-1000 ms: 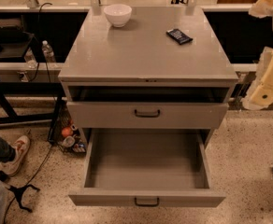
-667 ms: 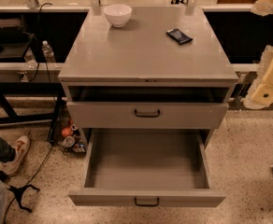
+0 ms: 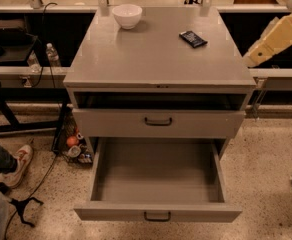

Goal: Place rxbar blueberry into middle drawer

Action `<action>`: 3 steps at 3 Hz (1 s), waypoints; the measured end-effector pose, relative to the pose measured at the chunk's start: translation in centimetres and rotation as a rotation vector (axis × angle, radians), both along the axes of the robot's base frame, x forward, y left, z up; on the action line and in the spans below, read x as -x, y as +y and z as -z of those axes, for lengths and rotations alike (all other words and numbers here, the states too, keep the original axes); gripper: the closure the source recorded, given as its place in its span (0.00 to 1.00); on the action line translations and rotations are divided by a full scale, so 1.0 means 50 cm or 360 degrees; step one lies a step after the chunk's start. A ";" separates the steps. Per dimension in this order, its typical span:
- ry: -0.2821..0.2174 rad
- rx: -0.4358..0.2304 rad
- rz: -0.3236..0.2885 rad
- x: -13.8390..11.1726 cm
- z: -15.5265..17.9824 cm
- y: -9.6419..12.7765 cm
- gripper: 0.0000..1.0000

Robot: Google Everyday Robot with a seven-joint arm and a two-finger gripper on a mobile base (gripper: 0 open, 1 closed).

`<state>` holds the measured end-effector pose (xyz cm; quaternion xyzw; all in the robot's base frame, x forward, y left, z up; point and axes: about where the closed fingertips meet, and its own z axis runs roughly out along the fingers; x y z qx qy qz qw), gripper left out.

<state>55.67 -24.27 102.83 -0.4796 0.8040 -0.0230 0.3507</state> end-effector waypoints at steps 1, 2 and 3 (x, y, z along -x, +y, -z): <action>-0.0016 -0.0222 0.0167 -0.102 0.060 -0.025 0.00; -0.0097 -0.0291 0.0232 -0.148 0.061 -0.030 0.00; -0.0097 -0.0291 0.0232 -0.149 0.061 -0.030 0.00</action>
Offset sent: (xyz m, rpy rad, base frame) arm 0.0509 -0.0125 -0.0299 0.1394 -0.0102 -0.1049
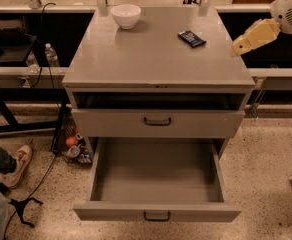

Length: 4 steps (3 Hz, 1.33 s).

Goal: Place rxbar blueberry into middle drawer

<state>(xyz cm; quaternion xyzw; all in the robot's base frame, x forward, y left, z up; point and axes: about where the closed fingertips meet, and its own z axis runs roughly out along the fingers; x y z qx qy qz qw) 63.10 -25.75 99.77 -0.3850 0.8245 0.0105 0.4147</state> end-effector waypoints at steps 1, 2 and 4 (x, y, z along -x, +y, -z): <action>-0.0044 -0.0078 0.0069 -0.061 0.021 0.008 0.00; -0.0107 -0.0293 0.0272 -0.229 0.088 0.029 0.00; -0.0103 -0.0518 0.0402 -0.384 0.188 0.058 0.00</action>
Offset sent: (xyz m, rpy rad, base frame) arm 0.1795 0.0122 -0.0642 0.3007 -0.1104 -0.3001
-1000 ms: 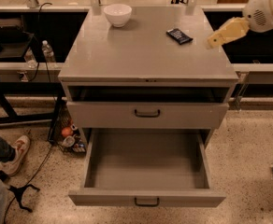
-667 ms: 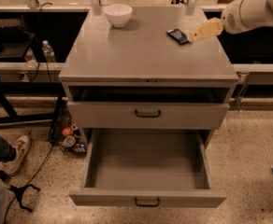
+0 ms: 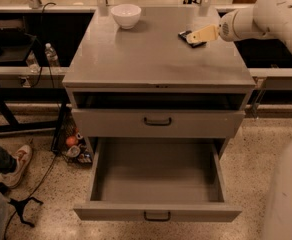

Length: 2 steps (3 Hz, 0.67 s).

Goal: Place rxbar blueberry into middle drawer

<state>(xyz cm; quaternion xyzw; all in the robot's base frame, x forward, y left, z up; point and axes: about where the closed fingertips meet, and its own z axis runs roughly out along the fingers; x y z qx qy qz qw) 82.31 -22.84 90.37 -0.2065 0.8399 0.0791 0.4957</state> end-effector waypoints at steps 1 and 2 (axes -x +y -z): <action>-0.0019 -0.0058 0.0031 -0.062 0.047 0.003 0.00; -0.0069 -0.0050 0.0059 -0.125 0.076 0.009 0.00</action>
Offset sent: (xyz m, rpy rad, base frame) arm 0.0867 -0.0024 -0.0412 0.0299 -0.0787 -0.0637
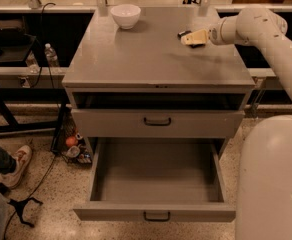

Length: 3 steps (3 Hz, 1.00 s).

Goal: Place rxbar blueberry into middle drawer

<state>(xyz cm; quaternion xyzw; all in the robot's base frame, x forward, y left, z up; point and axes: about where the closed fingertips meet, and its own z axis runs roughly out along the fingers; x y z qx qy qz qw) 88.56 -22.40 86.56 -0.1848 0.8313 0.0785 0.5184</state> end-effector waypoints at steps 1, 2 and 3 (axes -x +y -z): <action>-0.0018 0.0013 -0.0001 -0.031 0.013 0.009 0.00; -0.0008 0.0022 -0.0014 -0.050 0.031 0.024 0.00; 0.0008 0.0032 -0.0035 -0.061 0.044 0.041 0.00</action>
Offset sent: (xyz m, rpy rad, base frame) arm 0.0391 0.0137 -0.0186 -0.0222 -0.0046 0.0124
